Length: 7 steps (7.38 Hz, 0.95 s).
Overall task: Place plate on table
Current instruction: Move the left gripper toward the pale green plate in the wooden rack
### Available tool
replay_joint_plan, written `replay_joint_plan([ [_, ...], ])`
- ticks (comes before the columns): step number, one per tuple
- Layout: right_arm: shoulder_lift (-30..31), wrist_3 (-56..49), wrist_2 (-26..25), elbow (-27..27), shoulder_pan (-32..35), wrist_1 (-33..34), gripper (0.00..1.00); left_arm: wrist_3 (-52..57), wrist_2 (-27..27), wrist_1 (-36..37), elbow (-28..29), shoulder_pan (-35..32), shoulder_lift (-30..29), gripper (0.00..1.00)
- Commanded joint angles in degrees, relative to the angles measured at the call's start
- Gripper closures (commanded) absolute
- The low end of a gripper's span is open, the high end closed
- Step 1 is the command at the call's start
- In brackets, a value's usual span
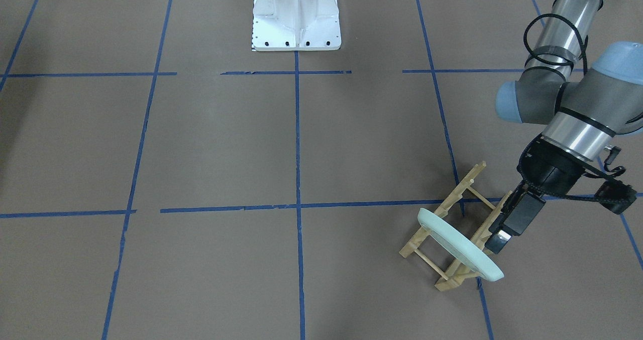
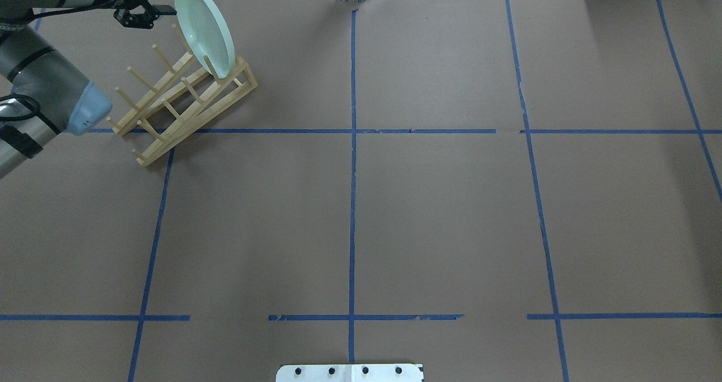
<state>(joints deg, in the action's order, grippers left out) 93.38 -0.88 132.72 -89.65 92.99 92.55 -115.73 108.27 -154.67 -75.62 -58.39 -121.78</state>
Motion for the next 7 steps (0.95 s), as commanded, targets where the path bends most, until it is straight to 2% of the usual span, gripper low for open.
replay_joint_plan([
  [1, 0.0, 0.0, 0.0, 0.0, 0.0, 0.0, 0.00, -1.5, -1.1, 0.0, 0.2, 0.8, -0.2, 0.05],
  [2, 0.1, 0.0, 0.0, 0.0, 0.0, 0.0, 0.00, -1.4, -1.0, -0.1, 0.2, 0.8, -0.2, 0.27],
  [4, 0.1, 0.0, 0.0, 0.0, 0.0, 0.0, 0.00, -1.3, -1.1, -0.2, 0.2, 0.8, -0.3, 0.80],
  [5, 0.1, 0.0, 0.0, 0.0, 0.0, 0.0, 0.00, -1.3, -1.0, -0.2, 0.2, 0.8, -0.5, 1.00],
  [7, 0.1, 0.0, 0.0, 0.0, 0.0, 0.0, 0.00, -1.9, -1.1, -0.3, -0.5, 0.7, -0.9, 1.00],
])
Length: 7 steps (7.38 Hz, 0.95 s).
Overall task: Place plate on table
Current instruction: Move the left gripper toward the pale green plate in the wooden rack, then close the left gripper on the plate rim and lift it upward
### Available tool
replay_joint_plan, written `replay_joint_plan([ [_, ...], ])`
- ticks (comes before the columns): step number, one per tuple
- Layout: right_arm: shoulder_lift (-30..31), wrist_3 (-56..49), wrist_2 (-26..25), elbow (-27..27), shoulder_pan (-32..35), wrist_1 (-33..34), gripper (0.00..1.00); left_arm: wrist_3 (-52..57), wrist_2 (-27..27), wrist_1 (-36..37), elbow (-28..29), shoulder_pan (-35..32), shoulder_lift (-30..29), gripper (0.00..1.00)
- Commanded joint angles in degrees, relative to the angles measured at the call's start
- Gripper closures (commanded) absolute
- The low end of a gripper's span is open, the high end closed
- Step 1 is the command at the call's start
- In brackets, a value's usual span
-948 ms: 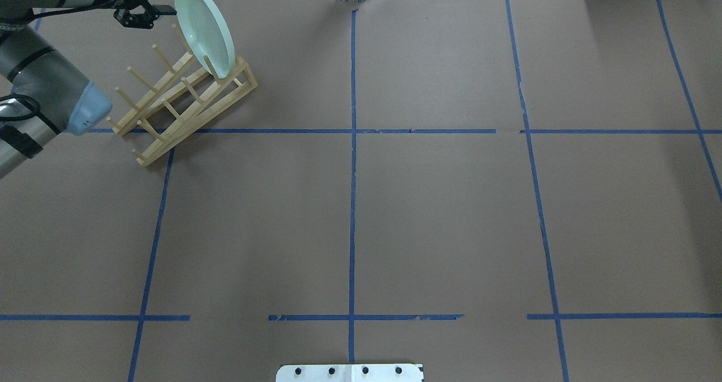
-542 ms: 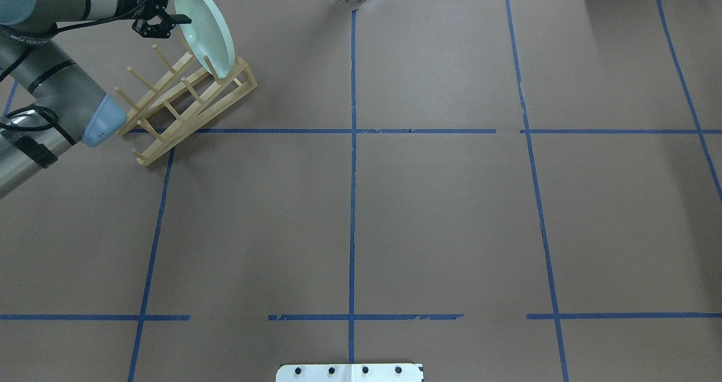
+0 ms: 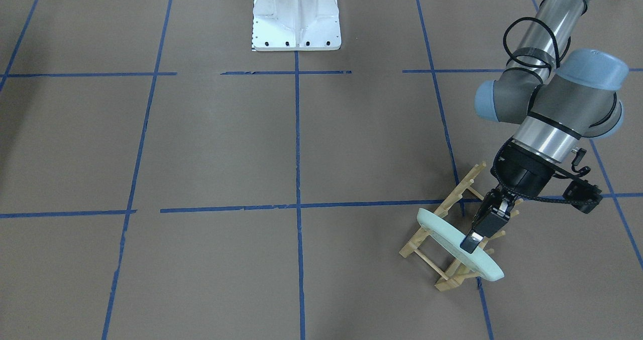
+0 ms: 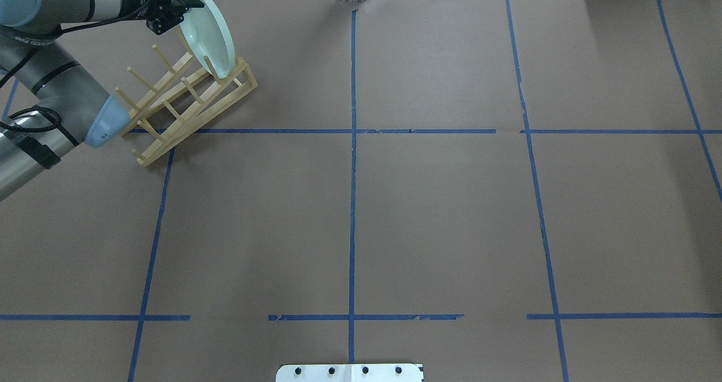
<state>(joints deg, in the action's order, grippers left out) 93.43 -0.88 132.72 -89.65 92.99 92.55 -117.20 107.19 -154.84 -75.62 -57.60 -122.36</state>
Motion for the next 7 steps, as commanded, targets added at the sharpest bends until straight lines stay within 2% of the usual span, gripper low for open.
replay_joint_plan([
  [1, -0.1, 0.0, 0.0, 0.0, 0.0, 0.0, 0.00, 0.0, -0.1, -0.1, -1.9, -0.3, -1.3, 1.00],
  [4, 0.0, 0.0, 0.0, 0.0, 0.0, 0.0, 0.00, -0.1, 0.2, 1.5, -11.8, -4.5, -0.9, 1.00],
  [6, -0.1, 0.0, 0.0, 0.0, 0.0, 0.0, 0.00, -0.2, 0.3, 16.9, -20.5, -3.1, -1.5, 1.00],
  [7, 0.0, 0.0, 0.0, 0.0, 0.0, 0.0, 0.00, 0.0, 0.0, 26.5, -23.7, 3.4, -1.6, 1.00],
])
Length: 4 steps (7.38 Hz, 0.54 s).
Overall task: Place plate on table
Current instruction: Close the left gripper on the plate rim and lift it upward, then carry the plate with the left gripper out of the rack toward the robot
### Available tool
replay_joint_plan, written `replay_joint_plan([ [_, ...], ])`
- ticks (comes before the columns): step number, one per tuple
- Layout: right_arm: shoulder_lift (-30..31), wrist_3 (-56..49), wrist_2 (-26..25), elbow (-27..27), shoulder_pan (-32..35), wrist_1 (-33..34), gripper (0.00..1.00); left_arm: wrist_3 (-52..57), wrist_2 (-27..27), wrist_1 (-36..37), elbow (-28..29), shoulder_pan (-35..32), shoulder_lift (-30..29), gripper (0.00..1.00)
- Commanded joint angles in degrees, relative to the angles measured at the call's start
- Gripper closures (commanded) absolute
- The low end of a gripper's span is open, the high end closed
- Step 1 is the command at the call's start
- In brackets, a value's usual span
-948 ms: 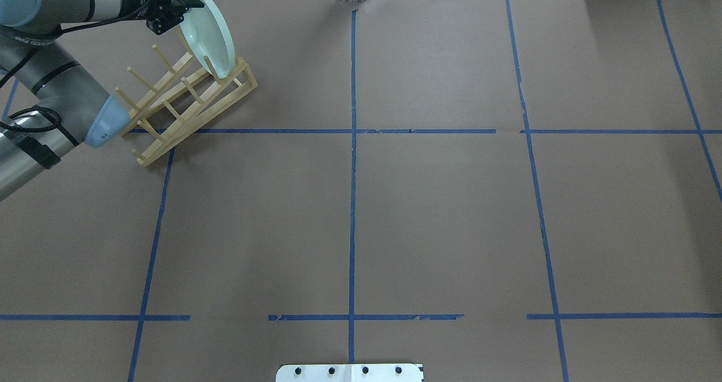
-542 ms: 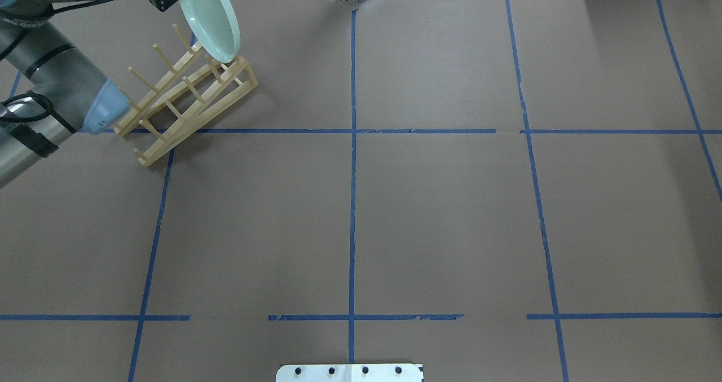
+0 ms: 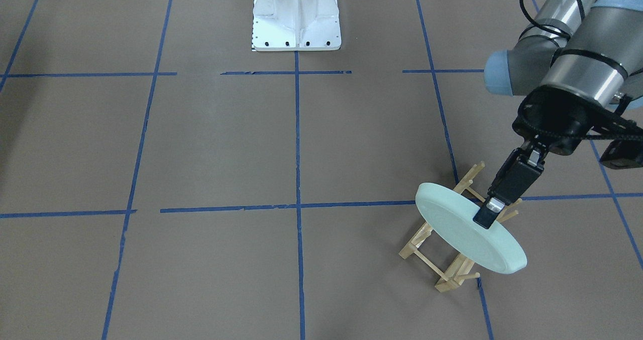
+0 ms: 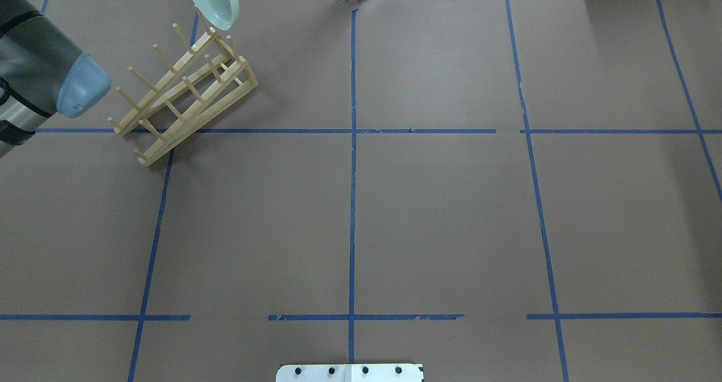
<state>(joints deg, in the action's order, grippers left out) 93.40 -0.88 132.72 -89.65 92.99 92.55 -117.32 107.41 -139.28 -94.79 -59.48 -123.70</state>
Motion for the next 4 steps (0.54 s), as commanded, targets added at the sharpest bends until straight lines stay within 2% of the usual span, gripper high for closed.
replay_joint_plan([
  [1, 0.0, 0.0, 0.0, 0.0, 0.0, 0.0, 0.00, 1.4, -0.2, 20.5, -5.2, 8.2, -2.2, 1.00],
  [2, 0.0, 0.0, 0.0, 0.0, 0.0, 0.0, 0.00, 9.6, -0.3, 32.3, -5.7, 13.2, -4.2, 1.00],
  [4, 0.0, 0.0, 0.0, 0.0, 0.0, 0.0, 0.00, 17.9, -0.3, 52.6, -4.6, 17.5, -10.1, 1.00],
])
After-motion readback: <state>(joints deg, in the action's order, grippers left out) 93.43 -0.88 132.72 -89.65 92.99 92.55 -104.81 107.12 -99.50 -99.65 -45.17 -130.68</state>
